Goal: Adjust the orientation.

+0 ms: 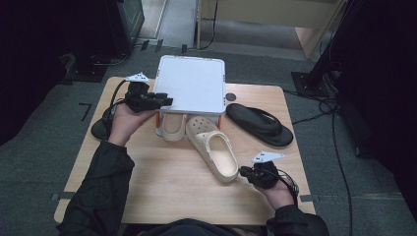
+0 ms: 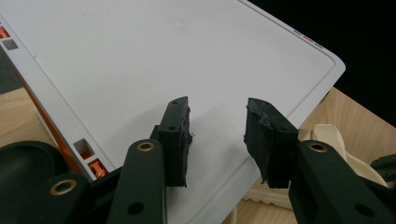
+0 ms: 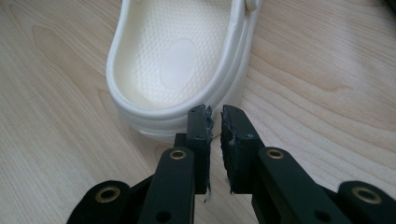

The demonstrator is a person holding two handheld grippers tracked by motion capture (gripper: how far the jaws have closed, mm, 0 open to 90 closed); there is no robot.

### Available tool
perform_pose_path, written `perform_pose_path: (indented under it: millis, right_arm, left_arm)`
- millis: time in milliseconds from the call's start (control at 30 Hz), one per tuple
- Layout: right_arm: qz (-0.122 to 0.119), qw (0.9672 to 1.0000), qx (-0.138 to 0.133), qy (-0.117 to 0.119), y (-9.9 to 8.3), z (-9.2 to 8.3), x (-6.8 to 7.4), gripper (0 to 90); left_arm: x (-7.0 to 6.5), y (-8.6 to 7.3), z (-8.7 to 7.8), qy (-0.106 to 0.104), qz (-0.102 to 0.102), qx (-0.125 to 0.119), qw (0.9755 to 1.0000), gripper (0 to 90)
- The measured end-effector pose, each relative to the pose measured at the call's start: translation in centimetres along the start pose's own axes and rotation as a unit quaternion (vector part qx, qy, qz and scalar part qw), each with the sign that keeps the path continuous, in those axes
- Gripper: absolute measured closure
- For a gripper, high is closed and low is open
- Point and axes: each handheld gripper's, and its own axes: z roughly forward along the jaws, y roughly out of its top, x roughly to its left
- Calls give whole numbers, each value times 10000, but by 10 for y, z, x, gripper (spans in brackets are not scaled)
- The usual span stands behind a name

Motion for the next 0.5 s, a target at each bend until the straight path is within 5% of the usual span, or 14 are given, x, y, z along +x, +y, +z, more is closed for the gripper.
perform_pose_path:
  millis: [300,500]
  right_arm:
    - [-73,9996,12,271,-3,-2,8,816]
    - [-211,9989,68,411,-4,2,16,734]
  left_arm:
    - [0,0,0,6,1,-8,10000,604]
    - [0,0,0,10,3,-19,10000,606]
